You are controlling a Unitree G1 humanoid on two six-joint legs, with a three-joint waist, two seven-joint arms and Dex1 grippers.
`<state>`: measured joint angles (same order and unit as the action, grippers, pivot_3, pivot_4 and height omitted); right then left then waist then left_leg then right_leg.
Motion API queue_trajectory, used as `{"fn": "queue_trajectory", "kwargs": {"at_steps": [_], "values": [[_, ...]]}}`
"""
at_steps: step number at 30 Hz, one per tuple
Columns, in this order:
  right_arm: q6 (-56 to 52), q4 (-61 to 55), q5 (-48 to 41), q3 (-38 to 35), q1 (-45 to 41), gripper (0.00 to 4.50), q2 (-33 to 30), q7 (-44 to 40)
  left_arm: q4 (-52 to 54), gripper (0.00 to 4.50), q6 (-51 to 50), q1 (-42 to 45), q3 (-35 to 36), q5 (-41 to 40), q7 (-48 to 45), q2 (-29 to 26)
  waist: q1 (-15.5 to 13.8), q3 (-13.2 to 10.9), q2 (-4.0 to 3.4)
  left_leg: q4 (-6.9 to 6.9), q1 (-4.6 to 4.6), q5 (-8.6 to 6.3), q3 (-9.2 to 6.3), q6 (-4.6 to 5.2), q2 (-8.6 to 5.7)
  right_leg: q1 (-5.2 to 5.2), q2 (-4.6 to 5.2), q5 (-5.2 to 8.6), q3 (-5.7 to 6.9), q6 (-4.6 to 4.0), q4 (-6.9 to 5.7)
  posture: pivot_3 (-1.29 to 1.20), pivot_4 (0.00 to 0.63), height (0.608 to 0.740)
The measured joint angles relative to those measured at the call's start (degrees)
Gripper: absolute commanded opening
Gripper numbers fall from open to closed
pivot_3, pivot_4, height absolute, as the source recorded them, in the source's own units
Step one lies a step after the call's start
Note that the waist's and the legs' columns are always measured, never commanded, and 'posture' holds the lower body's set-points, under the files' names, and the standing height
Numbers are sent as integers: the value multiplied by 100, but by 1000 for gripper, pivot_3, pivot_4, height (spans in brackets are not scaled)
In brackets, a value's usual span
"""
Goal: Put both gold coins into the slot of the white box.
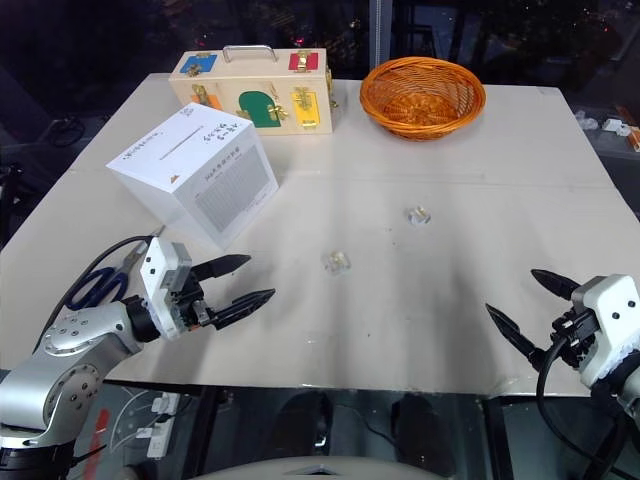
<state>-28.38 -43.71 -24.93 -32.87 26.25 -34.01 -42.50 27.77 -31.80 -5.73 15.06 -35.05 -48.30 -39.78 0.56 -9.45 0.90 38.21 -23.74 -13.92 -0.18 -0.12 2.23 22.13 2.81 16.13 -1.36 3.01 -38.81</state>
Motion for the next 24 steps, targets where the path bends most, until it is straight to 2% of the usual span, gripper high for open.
{"fn": "queue_trajectory", "kwargs": {"at_steps": [2,3,4,5,6,7,8,11,12,13,19,21,24], "values": [[0,0,-1,5,-2,4500,0,11,0,4473,0,-1,0,0,-1,0,0,0,0,0,0,0,0,0,0,0,0,0,0,0,0,0,150,726],[-243,11,-4,240,-276,4500,-11,174,10,4473,-40,-21,43,-57,-2,-11,28,-4,8,-2,8,0,1,0,2,-3,-1,0,-3,-1,-1,0,150,726],[-800,149,8,769,-1217,4500,24,571,13,4473,-153,160,5,-192,-23,-49,112,-19,42,13,16,0,0,-1,33,-1,-18,-10,-16,-12,-2,0,150,726],[-1248,187,-13,1290,-1982,4500,61,891,97,4473,-206,411,-44,-372,-74,-54,162,-38,44,17,7,5,-7,-1,31,8,-21,-19,-16,-21,-3,0,150,726],[-1465,189,-37,1558,-2286,4500,81,1031,201,4473,-222,526,-60,-474,-113,-72,166,-40,43,16,6,10,-11,0,29,10,-21,-22,-14,-23,-3,0,150,726],[-1946,302,-26,2088,-2970,4500,165,1346,483,4473,-252,544,24,-743,-279,-234,147,-37,43,8,11,11,-8,1,25,4,-20,-29,-8,-42,-4,0,150,726],[-2093,434,-15,2206,-3148,4500,190,1452,510,4473,-269,531,39,-801,-319,-276,122,-37,40,-1,4,11,-4,0,18,9,-22,-29,-6,-43,-2,0,150,726],[-2627,1293,149,2702,-4054,3706,424,1849,527,4500,-331,399,149,-984,-421,-391,33,-41,37,-10,-23,10,-1,-1,13,39,-19,-33,-11,-18,-4,0,150,726],[-2690,1506,201,2822,-4293,3193,489,1925,534,4500,-341,408,177,-1025,-420,-404,30,-42,36,-15,-29,10,-1,-1,12,50,-19,-33,-14,-17,-3,0,150,726],[-2740,1798,267,2995,-4582,2900,563,1982,549,4500,-352,394,252,-1076,-403,-420,30,-42,36,-18,-31,10,-2,-1,12,54,-19,-33,-14,-16,-2,0,150,726],[-2624,3055,730,3609,-5540,2900,778,2165,834,4500,-360,111,439,-1185,-235,-450,24,-43,35,-45,-32,10,6,-1,6,59,-12,-26,-14,-12,8,0,150,726],[-2572,3345,827,3652,-5684,2367,810,2165,952,4500,-342,-30,484,-1183,-146,-435,23,-43,34,-46,-31,10,8,-1,6,59,-11,-26,-13,-13,8,0,150,726],[-2495,3583,913,3697,-5827,2367,829,2157,1017,4500,-285,-189,503,-1178,-35,-373,27,-44,33,-48,-27,10,10,-1,6,59,-12,-26,-13,-13,3,0,150,726]]}}
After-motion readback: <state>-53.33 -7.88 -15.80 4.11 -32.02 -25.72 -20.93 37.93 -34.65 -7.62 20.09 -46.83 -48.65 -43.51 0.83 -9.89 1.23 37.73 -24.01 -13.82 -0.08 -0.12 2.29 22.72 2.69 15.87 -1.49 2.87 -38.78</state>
